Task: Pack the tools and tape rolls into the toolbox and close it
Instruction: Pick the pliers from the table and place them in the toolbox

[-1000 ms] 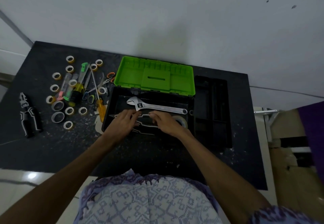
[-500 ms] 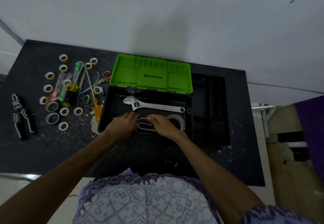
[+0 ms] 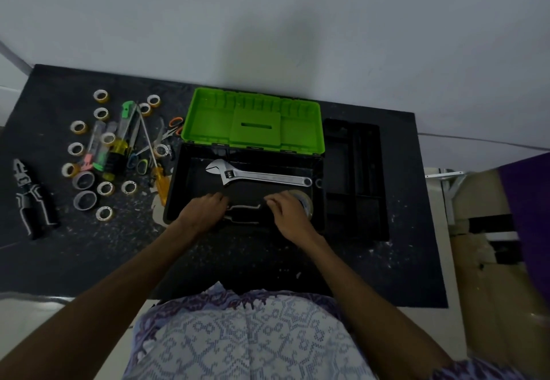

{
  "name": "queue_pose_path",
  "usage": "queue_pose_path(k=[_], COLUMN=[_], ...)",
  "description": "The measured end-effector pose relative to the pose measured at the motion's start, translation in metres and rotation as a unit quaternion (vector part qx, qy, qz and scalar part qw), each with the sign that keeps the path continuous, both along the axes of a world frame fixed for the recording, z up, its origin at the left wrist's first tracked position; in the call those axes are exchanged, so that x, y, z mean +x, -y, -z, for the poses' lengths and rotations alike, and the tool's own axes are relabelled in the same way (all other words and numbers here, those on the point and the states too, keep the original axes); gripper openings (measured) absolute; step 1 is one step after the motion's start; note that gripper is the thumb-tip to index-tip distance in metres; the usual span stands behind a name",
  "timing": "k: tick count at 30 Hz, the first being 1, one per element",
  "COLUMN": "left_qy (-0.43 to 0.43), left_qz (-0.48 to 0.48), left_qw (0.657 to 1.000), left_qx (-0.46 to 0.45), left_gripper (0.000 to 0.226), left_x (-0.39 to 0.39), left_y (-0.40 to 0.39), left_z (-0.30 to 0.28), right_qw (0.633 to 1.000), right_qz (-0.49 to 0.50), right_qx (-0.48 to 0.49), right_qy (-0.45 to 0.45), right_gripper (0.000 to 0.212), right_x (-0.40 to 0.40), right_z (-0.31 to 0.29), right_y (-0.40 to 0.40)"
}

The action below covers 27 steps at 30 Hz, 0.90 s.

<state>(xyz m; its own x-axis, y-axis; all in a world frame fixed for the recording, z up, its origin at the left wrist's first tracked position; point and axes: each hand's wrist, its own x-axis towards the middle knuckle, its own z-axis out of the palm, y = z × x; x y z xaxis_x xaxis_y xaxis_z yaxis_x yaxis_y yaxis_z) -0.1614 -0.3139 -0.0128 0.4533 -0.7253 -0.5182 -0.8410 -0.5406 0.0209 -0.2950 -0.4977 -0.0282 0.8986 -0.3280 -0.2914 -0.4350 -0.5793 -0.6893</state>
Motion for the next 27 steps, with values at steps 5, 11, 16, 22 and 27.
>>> queue_pose_path(k=[5, 11, 16, 22, 27], left_qy=[-0.071, -0.129, -0.123, -0.048, -0.028], left_qz=[-0.042, -0.119, -0.138, -0.213, -0.296], left_qw=[0.996, 0.976, 0.955, 0.912, 0.879], left_qx=[-0.028, -0.133, -0.234, -0.347, -0.373], left_gripper=[0.049, 0.055, 0.041, 0.029, 0.026], left_x=[0.005, -0.002, -0.002, 0.016, 0.026], left_y=[-0.006, -0.022, -0.035, -0.076, -0.116], left_z=[0.013, 0.016, 0.002, -0.006, 0.000], right_qw=[1.000, 1.000, 1.000, 0.999, 0.997], right_qz=[0.015, 0.025, 0.025, 0.026, -0.026], right_qx=[0.002, 0.006, 0.007, 0.009, 0.030], right_qy=[0.016, 0.014, 0.015, 0.036, 0.061], right_gripper=[0.023, 0.022, 0.021, 0.020, 0.021], right_x=[-0.018, -0.023, -0.024, -0.006, 0.031], right_z=[0.004, 0.010, 0.007, -0.003, -0.020], right_y=[0.002, -0.001, -0.001, -0.009, -0.037])
